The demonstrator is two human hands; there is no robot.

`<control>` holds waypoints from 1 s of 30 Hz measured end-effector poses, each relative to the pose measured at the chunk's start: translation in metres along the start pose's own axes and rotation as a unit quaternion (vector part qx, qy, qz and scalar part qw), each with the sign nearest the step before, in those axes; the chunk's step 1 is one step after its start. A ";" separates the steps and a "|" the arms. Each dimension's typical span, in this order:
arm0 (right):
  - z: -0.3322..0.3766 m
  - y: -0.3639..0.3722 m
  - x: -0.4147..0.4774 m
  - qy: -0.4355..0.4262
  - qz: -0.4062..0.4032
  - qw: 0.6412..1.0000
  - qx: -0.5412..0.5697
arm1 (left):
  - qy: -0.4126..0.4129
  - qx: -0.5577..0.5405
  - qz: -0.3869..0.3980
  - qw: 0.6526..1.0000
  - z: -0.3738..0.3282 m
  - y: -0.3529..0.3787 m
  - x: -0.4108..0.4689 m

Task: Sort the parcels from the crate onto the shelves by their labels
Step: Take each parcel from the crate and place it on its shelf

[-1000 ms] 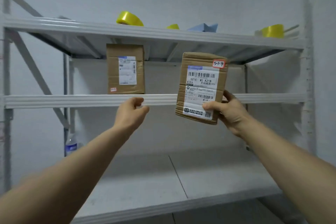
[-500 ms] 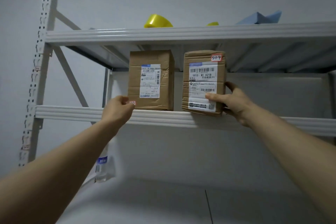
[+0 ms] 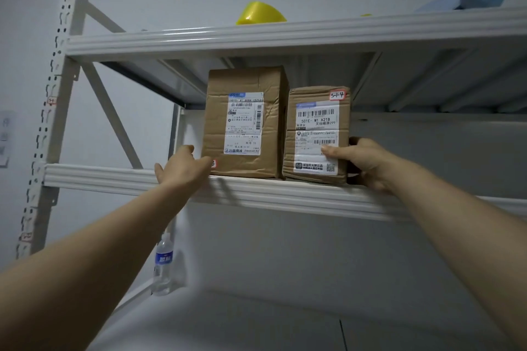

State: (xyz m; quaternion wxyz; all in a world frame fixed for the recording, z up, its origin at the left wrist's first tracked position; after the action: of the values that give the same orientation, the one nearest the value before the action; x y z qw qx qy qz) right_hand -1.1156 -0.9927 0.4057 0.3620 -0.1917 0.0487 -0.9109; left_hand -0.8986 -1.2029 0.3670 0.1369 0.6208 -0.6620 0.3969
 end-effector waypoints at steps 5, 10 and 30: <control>-0.003 0.003 0.015 -0.017 -0.007 0.999 -0.034 | 0.002 0.006 0.014 1.000 0.000 0.014 0.020; -0.011 0.008 0.025 -0.040 -0.021 0.997 -0.059 | 0.008 -0.015 0.026 1.000 0.002 0.025 0.034; -0.019 0.008 0.049 -0.008 -0.047 0.989 -0.141 | 0.009 -0.050 0.026 0.998 -0.004 0.028 0.022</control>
State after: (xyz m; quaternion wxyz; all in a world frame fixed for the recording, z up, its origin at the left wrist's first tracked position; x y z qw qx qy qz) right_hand -1.1503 -1.0330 0.4019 0.2890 -0.2498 0.1647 -0.9094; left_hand -0.9306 -1.2181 0.3744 0.1635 0.5920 -0.6960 0.3720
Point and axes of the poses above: each hand's wrist, its own x-axis towards the middle knuckle, its own y-axis out of the palm, z = x × y, the point moved 3 cm from there along x, towards the middle knuckle, and after that the axes turned 8 degrees about y, right-handed, at the moved point
